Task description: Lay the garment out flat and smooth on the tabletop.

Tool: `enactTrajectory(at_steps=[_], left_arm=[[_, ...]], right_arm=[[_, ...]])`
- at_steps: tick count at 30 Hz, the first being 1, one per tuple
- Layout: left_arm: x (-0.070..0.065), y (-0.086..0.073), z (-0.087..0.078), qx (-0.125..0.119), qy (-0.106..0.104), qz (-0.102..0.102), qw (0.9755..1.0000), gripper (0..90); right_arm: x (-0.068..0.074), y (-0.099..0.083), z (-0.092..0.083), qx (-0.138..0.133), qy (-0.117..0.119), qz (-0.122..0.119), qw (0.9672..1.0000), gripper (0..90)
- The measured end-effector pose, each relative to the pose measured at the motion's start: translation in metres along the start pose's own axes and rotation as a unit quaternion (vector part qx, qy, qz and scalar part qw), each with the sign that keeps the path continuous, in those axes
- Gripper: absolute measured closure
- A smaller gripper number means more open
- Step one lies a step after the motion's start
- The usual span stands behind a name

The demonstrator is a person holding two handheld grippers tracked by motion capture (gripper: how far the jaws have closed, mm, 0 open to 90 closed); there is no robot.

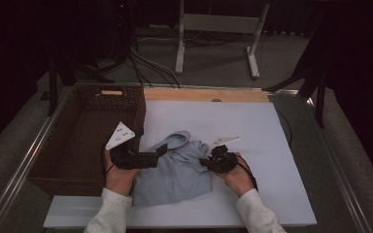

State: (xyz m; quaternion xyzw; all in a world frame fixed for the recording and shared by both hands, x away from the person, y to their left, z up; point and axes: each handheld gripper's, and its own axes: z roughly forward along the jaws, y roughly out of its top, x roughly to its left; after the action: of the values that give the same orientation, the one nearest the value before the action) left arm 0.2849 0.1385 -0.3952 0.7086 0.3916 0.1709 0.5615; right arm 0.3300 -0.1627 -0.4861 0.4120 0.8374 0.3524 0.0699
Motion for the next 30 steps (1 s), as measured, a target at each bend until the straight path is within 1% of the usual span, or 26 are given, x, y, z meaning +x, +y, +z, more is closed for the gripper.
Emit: enactTrajectory(at_steps=[4,13,23,30], left_arm=[[0.0,0.0,0.0,-0.001,0.0,0.0,1.0,0.1],[0.0,0.0,0.0,0.0,0.0,0.0,1.0,0.1],[0.0,0.0,-0.001,-0.001,0.0,0.001,1.0,0.2],[-0.001,0.0,0.0,0.0,-0.001,0.002,1.0,0.2]], right_arm=[[0.001,-0.002,-0.002,-0.003,-0.005,-0.004,1.0,80.4],[-0.002,-0.009,-0.009,-0.006,-0.004,-0.005,1.0,80.5],[-0.003,-0.017,-0.022,-0.005,-0.01,-0.01,0.9999,80.5],[-0.001,-0.024,-0.032,-0.003,-0.013,-0.013,0.9998,80.6]])
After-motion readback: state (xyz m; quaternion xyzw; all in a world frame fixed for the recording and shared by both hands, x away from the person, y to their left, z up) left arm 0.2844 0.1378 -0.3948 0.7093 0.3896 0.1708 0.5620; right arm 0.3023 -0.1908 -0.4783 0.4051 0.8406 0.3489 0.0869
